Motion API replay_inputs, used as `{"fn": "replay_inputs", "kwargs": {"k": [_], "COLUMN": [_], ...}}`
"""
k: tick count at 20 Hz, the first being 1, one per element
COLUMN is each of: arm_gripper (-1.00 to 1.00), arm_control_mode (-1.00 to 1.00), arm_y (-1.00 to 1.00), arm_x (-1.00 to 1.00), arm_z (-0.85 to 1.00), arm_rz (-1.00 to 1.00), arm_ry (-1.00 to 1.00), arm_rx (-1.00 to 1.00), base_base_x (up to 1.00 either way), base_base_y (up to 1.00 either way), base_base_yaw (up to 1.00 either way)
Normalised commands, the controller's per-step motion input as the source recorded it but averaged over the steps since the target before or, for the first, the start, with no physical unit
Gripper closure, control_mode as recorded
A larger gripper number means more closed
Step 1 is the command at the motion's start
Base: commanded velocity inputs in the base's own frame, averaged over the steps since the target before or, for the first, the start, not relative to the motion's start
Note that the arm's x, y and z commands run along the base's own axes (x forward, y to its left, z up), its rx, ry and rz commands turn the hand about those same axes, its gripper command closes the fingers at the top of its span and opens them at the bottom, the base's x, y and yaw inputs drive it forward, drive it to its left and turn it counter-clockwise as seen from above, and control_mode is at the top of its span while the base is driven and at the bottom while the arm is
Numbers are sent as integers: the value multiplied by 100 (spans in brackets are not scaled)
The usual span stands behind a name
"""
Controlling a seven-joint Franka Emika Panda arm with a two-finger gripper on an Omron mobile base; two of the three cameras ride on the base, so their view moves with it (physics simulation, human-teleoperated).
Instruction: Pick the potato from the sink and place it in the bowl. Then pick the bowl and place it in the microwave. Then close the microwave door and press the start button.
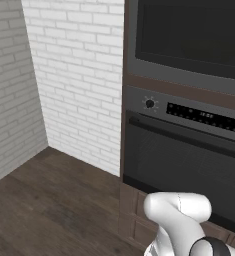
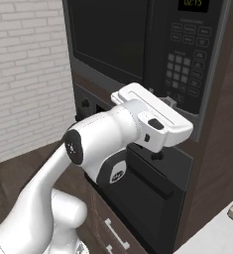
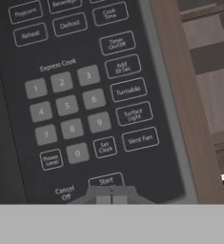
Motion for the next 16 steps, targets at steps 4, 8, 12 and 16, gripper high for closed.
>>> {"fn": "replay_inputs", "kwargs": {"k": [4,8,12,16], "arm_gripper": [100,100,100,100], "arm_control_mode": [-100,-100,-100,-100], "arm_y": [0,-1,0,0], "arm_x": [1,1,10,33], "arm_z": [0,-1,-13,-20], "arm_rz": [0,0,0,0], "arm_ry": [0,0,3,2], "arm_rx": [0,0,0,0], "base_base_x": [0,0,0,0], "base_base_y": [0,0,0,0], "base_base_yaw": [0,0,0,0]}}
